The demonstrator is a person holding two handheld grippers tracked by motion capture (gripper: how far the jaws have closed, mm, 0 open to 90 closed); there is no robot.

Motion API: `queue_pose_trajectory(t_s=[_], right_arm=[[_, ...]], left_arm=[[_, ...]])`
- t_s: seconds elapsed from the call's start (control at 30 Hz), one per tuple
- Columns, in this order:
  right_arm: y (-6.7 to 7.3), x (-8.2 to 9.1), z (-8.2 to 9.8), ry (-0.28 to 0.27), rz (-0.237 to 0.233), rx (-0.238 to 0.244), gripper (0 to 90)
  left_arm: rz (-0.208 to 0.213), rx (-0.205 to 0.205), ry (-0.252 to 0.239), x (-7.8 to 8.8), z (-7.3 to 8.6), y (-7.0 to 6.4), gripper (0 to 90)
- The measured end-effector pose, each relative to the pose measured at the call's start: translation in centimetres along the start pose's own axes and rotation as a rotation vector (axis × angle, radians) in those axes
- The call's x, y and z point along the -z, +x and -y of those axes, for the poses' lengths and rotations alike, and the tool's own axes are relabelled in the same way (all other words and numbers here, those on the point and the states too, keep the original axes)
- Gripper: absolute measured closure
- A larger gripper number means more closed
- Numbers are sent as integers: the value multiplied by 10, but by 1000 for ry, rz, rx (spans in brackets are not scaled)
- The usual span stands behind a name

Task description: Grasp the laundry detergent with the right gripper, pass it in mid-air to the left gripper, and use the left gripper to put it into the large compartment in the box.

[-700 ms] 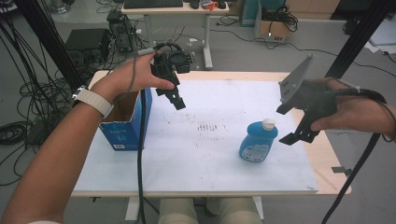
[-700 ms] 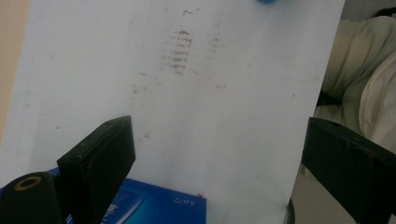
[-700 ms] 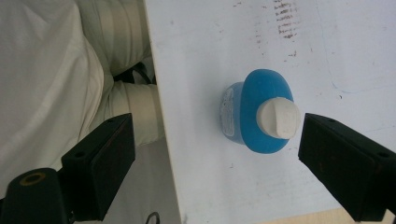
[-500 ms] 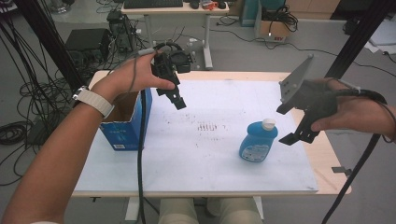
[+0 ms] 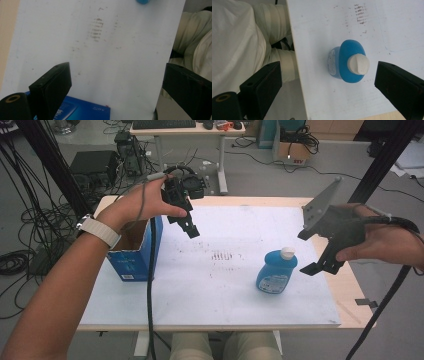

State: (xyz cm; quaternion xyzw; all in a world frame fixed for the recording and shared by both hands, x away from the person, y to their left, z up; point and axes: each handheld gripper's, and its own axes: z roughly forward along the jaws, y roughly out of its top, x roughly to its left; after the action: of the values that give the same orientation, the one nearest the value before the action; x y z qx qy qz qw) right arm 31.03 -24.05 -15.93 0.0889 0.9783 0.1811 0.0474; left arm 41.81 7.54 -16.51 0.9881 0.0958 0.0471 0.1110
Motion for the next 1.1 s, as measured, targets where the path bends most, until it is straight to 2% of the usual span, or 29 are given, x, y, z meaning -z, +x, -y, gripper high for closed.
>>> queue_pose_trajectory(t_s=[0.3, 0.57, 0.73, 1.1], right_arm=[[-2, 1, 2, -6, 42, 22, 67], [-7, 2, 12, -25, 65, -3, 65], [-12, -1, 21, -26, 56, -35, 73], [-20, -6, 31, -25, 62, -51, 66]], left_arm=[[-3, -17, 6, 1, -2, -3, 88], [-9, -7, 5, 1, -3, -4, 84], [0, 10, -3, 1, -2, -2, 80], [-11, 4, -3, 0, -2, -2, 80]])
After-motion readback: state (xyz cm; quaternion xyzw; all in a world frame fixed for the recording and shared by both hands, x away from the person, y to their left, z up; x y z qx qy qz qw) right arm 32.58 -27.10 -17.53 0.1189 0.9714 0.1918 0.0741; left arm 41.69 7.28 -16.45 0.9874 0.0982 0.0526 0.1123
